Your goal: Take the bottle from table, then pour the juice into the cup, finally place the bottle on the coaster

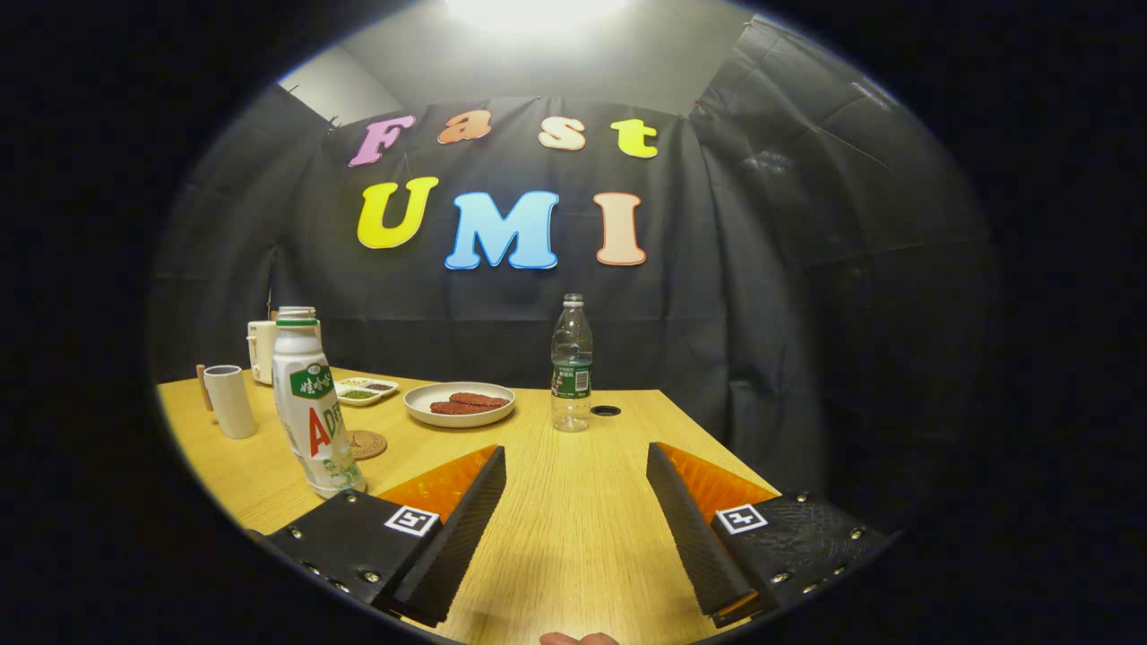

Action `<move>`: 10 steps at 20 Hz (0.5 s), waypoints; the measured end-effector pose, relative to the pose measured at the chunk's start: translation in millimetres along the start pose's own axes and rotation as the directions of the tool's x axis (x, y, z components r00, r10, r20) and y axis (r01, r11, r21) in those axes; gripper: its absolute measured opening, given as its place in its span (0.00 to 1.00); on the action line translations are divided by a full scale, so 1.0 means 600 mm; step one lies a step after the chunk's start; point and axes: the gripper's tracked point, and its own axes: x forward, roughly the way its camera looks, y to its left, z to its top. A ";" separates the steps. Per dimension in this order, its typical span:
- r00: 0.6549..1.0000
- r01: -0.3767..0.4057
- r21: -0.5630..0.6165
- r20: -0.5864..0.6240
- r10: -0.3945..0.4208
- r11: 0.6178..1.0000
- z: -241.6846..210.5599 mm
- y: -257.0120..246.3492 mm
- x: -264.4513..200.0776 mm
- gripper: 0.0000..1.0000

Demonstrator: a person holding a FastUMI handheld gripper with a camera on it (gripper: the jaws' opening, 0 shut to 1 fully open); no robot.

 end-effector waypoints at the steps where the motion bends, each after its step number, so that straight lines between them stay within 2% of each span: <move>1: 1.000 0.003 -0.009 0.000 -0.003 1.000 0.008 0.000 0.009 0.97; 3: 1.000 0.009 -0.008 0.018 -0.009 1.000 0.030 0.001 0.018 0.97; 6: 0.999 -0.024 0.068 0.028 0.022 0.997 0.085 0.037 0.027 0.97; 8: 0.999 -0.019 0.039 0.042 0.018 0.999 0.133 0.056 0.011 0.97; 10: 0.998 -0.057 0.051 0.044 0.054 0.997 0.164 0.097 -0.011 0.97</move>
